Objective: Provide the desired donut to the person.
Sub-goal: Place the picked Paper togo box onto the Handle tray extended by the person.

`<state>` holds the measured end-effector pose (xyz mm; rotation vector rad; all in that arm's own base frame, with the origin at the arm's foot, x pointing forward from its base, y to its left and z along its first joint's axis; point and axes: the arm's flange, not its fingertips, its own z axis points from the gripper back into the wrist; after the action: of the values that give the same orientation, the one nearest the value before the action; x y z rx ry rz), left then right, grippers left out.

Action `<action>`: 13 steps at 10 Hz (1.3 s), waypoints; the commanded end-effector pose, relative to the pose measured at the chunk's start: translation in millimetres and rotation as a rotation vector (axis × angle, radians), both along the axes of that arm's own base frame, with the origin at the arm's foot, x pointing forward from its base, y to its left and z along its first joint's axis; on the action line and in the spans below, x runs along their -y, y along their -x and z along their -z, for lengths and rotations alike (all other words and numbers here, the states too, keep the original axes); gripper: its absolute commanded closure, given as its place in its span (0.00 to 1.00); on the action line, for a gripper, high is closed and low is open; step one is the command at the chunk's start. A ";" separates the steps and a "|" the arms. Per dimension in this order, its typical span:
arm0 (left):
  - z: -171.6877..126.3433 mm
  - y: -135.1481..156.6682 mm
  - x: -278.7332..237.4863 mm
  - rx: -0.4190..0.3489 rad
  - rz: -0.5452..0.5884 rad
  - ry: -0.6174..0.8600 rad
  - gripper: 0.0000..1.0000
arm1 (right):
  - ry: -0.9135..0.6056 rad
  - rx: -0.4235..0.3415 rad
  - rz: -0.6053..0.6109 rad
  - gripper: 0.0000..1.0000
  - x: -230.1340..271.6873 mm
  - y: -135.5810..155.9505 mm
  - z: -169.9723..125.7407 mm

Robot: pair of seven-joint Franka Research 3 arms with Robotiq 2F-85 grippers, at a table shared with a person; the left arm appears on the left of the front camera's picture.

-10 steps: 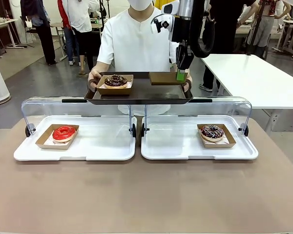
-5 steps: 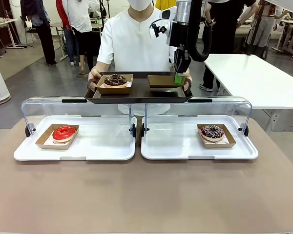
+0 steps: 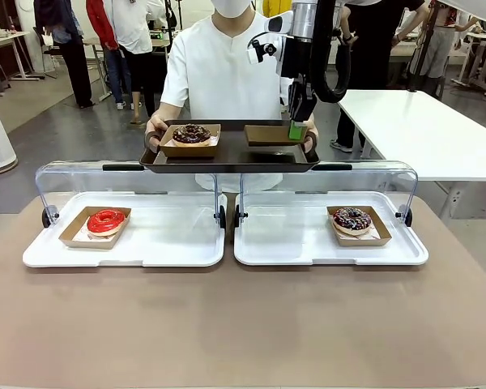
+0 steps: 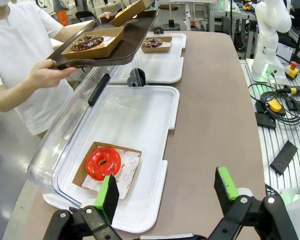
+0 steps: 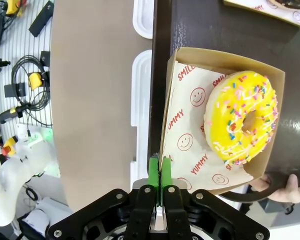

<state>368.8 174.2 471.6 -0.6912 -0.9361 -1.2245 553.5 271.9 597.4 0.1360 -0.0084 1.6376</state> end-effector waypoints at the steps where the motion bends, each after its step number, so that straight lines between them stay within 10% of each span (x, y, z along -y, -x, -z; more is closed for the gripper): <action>1: -0.9 0.6 -0.7 0.003 -0.006 0.000 0.00 | -0.010 0.014 -0.017 0.98 -0.6 -19.4 1.0; 13: -0.9 0.6 -0.7 0.003 -0.006 0.000 0.00 | 0.038 0.015 0.029 0.98 3.2 -89.6 46.0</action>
<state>368.8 174.1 471.6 -0.6912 -0.9360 -1.2247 631.5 263.8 546.9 0.1230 -0.0131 1.6279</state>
